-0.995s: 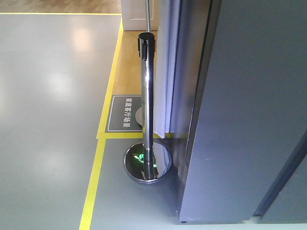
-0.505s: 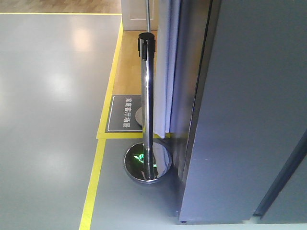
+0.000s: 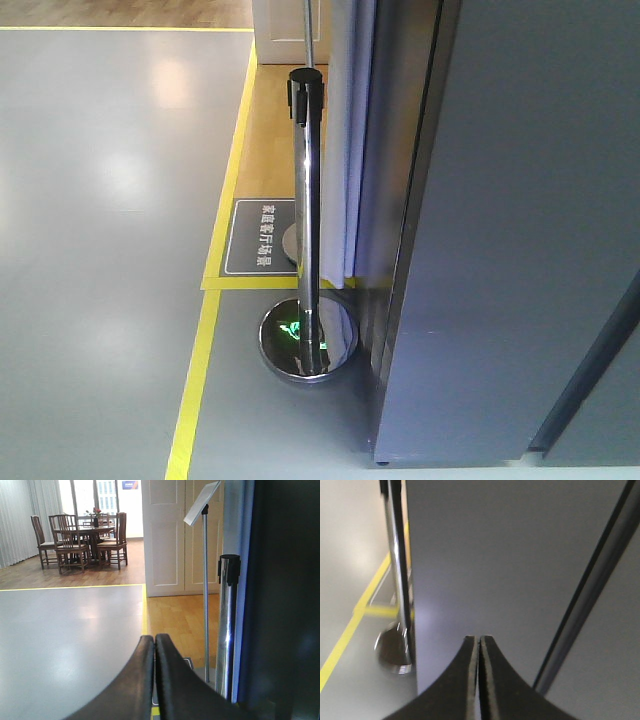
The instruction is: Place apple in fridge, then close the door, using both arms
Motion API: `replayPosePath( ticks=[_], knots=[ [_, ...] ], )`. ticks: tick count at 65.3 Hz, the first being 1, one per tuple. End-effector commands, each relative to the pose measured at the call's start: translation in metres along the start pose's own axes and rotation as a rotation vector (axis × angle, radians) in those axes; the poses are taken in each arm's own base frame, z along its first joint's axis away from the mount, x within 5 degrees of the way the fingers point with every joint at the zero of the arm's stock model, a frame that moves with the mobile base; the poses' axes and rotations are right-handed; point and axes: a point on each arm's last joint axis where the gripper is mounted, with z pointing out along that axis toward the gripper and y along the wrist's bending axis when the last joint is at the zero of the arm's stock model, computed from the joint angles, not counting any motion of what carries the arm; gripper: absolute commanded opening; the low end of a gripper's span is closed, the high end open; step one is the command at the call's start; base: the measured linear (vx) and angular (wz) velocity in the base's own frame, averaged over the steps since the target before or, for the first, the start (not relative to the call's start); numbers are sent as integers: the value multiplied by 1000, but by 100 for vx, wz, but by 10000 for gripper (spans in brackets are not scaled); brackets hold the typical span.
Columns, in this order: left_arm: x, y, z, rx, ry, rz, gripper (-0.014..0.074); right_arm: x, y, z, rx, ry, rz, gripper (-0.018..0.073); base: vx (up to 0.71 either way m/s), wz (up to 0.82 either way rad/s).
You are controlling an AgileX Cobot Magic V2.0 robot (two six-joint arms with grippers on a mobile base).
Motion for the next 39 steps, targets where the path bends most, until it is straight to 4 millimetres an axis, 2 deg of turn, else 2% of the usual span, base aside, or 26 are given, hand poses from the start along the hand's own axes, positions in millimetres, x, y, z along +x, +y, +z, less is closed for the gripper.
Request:
replayPosePath(
  ticks=[1, 19, 39],
  knots=[
    [2, 0, 0, 2, -55, -10, -6, 4, 2, 4, 13, -204, 10, -2, 0, 0],
    [2, 0, 0, 2, -55, -10, -6, 54, 11, 22, -8, -381, 25, -2, 0, 0],
    [2, 0, 0, 2, -55, -10, -6, 57, 12, 23, -23, -372, 84, -2, 0, 0]
  ],
)
